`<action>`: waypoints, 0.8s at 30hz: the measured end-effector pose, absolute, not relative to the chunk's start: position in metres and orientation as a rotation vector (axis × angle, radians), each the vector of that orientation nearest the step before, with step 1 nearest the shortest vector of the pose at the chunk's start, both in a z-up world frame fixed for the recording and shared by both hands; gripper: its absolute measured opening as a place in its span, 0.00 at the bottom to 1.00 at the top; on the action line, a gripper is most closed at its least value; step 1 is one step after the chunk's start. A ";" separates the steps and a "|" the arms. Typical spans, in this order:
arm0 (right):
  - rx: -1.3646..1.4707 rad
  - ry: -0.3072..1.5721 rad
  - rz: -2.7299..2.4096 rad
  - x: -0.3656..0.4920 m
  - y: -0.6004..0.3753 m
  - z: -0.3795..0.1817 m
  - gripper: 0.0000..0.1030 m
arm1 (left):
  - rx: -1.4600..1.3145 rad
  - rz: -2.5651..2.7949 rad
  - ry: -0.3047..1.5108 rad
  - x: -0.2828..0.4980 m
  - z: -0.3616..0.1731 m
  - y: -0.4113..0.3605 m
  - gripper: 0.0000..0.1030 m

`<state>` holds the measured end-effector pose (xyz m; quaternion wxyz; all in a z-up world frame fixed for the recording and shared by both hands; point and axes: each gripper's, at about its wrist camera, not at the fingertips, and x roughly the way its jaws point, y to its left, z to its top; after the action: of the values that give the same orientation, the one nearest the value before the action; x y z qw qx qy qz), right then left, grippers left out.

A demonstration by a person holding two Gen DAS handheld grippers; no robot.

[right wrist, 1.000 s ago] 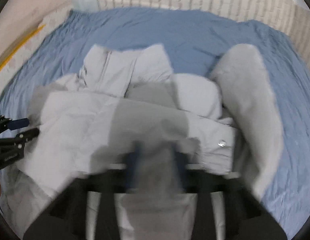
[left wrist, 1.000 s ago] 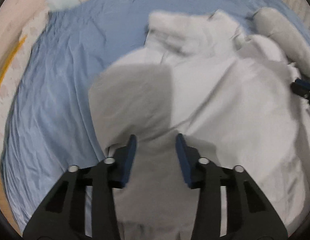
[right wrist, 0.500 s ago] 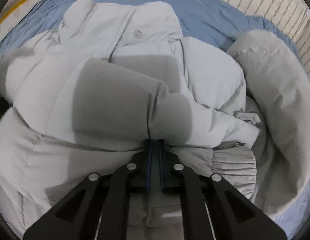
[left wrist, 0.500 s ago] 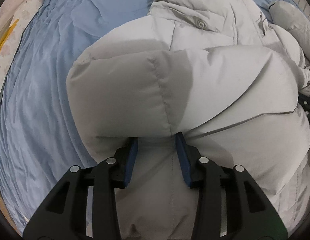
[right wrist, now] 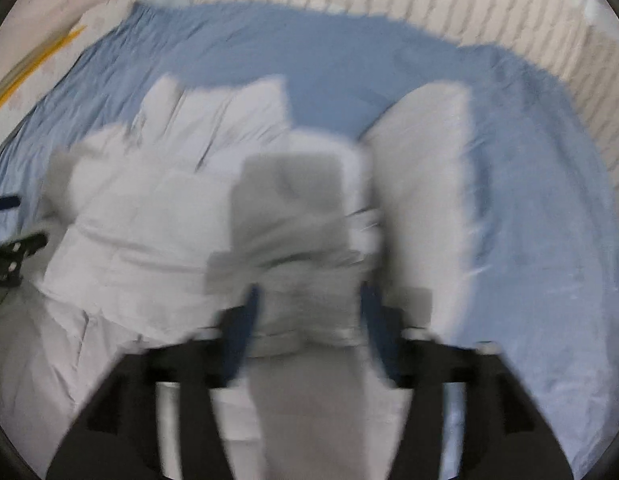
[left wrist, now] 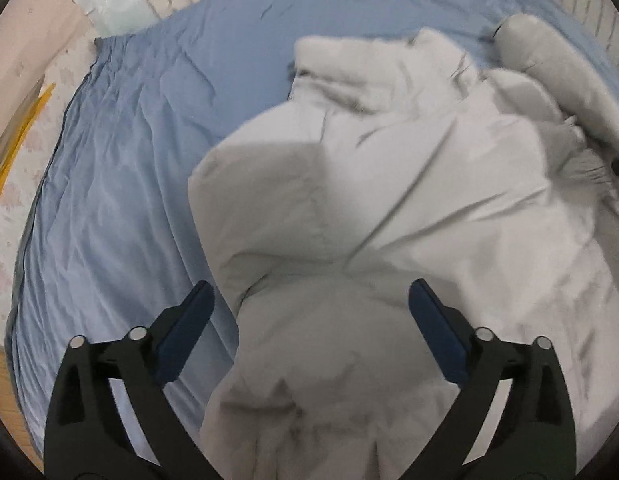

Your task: Fold large clothes

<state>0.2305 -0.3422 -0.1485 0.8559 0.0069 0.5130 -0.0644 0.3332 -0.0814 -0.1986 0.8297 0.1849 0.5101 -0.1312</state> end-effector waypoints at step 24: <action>0.087 1.041 -0.428 0.240 -0.464 -0.155 0.07 | 0.367 -0.200 1.043 0.323 -0.167 -0.057 0.97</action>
<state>0.2403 -0.4639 -0.1554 0.8448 0.0413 0.4933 -0.2029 0.3229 -0.0569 -0.1672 0.8462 0.1740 0.4945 -0.0950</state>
